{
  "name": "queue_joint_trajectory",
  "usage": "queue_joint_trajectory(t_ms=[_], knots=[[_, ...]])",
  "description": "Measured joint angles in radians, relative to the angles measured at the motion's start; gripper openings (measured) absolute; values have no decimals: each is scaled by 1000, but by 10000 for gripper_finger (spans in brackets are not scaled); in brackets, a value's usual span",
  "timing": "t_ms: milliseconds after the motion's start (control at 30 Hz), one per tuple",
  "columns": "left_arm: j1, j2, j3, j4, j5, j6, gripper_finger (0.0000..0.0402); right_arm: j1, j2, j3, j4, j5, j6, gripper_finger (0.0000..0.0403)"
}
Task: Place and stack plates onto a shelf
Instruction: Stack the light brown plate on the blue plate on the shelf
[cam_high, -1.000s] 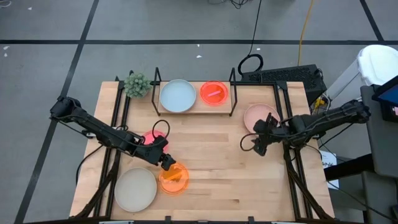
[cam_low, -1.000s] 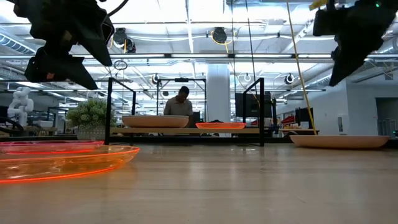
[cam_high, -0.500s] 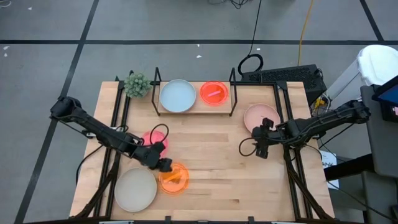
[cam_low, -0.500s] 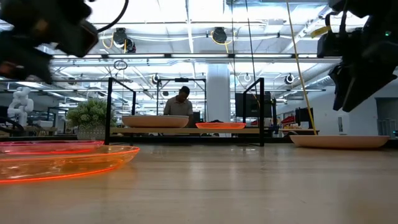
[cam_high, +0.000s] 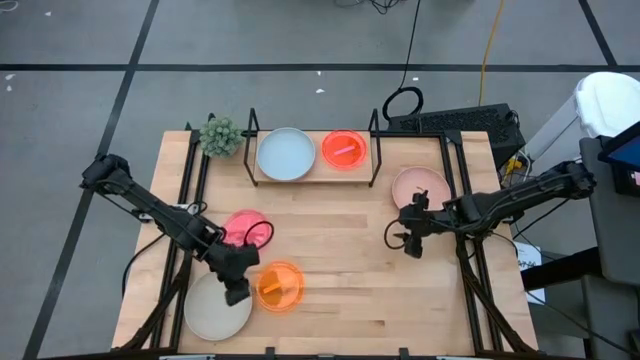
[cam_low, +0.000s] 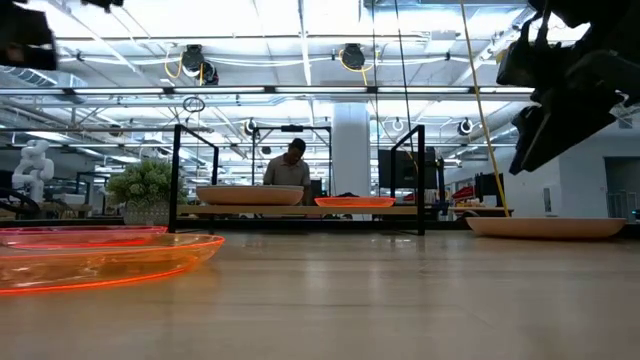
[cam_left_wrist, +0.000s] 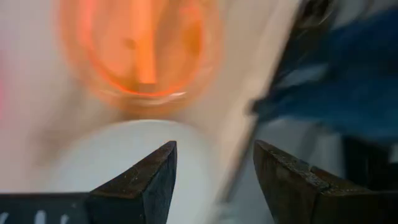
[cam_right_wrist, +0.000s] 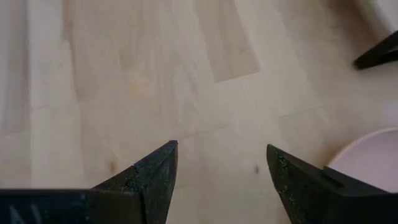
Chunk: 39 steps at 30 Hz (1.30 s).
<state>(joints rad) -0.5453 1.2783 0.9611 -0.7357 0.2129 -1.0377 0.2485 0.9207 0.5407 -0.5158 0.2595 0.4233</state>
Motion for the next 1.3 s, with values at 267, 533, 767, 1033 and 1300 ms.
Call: queue_joint_trajectory(t_ms=[267,533,767,1033,1300], knots=[[7,12,-41,-133,-35,458,216,2,-1,-19,-2,-72,5,226],[17,12,-171,-124,-84,578,216,2,-1,-19,-5,-104,92,226],[17,12,-254,-31,-94,671,200,2,-2,-19,-4,-161,139,226],[15,12,-335,61,-90,683,125,2,-2,-19,3,-166,191,226],[-3,12,-389,92,-78,757,93,2,-2,-18,43,-183,212,226]])
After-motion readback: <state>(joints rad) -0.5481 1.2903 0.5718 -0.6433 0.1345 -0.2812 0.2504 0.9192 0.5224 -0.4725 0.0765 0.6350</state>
